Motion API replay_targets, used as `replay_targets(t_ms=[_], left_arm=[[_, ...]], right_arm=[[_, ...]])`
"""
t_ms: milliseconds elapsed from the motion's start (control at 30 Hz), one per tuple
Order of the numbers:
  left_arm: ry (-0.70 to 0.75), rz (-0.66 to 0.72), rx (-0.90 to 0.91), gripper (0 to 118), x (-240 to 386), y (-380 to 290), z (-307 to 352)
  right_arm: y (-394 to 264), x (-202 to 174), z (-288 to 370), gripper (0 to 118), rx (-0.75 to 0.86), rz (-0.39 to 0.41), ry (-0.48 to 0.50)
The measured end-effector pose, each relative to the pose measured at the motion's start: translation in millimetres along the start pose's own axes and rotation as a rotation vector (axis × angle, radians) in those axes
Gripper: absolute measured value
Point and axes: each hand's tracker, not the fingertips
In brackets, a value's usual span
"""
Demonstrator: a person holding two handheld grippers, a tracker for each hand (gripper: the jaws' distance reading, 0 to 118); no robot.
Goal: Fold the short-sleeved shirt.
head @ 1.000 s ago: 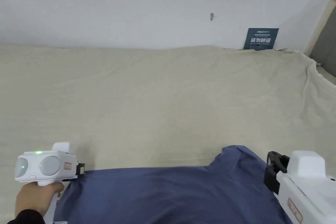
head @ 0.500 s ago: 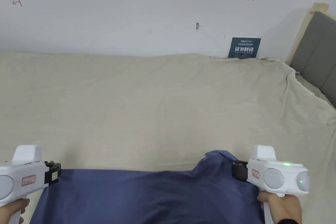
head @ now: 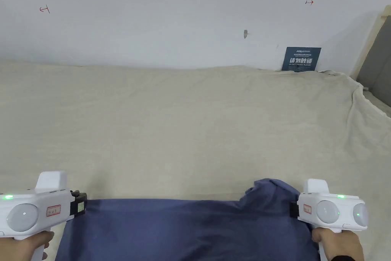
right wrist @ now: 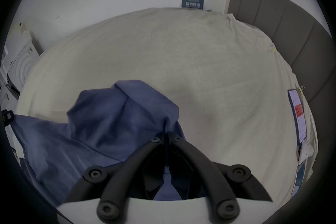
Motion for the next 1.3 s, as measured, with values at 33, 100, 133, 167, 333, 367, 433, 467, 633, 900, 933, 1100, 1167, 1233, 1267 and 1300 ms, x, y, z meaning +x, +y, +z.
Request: replay_targets(t_ms=[33, 100, 133, 167, 333, 367, 433, 467, 633, 900, 933, 1100, 1167, 1233, 1267, 1300], left_arm=[[0.003, 0.003, 0.003, 1, -1, -2, 1], [0.010, 0.013, 0.002, 1, -3, -5, 5], [0.012, 0.015, 0.004, 1, -3, -7, 6], [0.016, 0.019, 0.003, 1, -4, -9, 9], [0.033, 0.036, 0.009, 1, -7, -23, 28], [0.033, 0.041, 0.011, 1, -8, -26, 34], [0.034, 0.047, 0.016, 1, -10, -35, 46], [0.034, 0.047, 0.020, 1, -12, -40, 53], [0.002, 0.043, 0.020, 1, -21, -67, 85], [0.023, 0.011, -0.012, 1, -27, -126, 121], [0.027, 0.008, -0.016, 1, -25, -135, 126], [0.055, -0.027, -0.036, 1, -21, -174, 138], [0.059, -0.027, -0.053, 1, -22, -186, 137], [0.066, -0.017, -0.069, 1, -25, -197, 129], [0.071, -0.014, -0.073, 1, -26, -202, 126], [0.076, -0.012, -0.076, 1, -25, -206, 122]], right_arm=[[-1, -2, 11, 2, 0.019, 0.004, 0.000], [-5, -3, 35, 2, 0.057, 0.002, 0.017], [-7, -3, 46, 2, 0.073, -0.004, 0.035], [-9, -2, 57, 2, 0.086, -0.003, 0.043], [-26, 18, 104, 2, 0.174, -0.021, 0.096], [-31, 20, 115, 2, 0.187, -0.029, 0.110], [-43, 22, 135, 2, 0.199, -0.036, 0.129], [-50, 24, 145, 2, 0.206, -0.041, 0.139], [-88, 31, 184, 2, 0.226, -0.056, 0.170], [-157, 40, 214, 2, 0.194, -0.080, 0.196], [-165, 41, 214, 2, 0.187, -0.082, 0.194], [-205, 39, 212, 2, 0.129, -0.095, 0.179], [-217, 38, 206, 2, 0.100, -0.098, 0.160], [-228, 39, 197, 2, 0.073, -0.098, 0.134], [-232, 38, 191, 2, 0.059, -0.111, 0.127], [-236, 39, 186, 2, 0.046, -0.120, 0.124]])
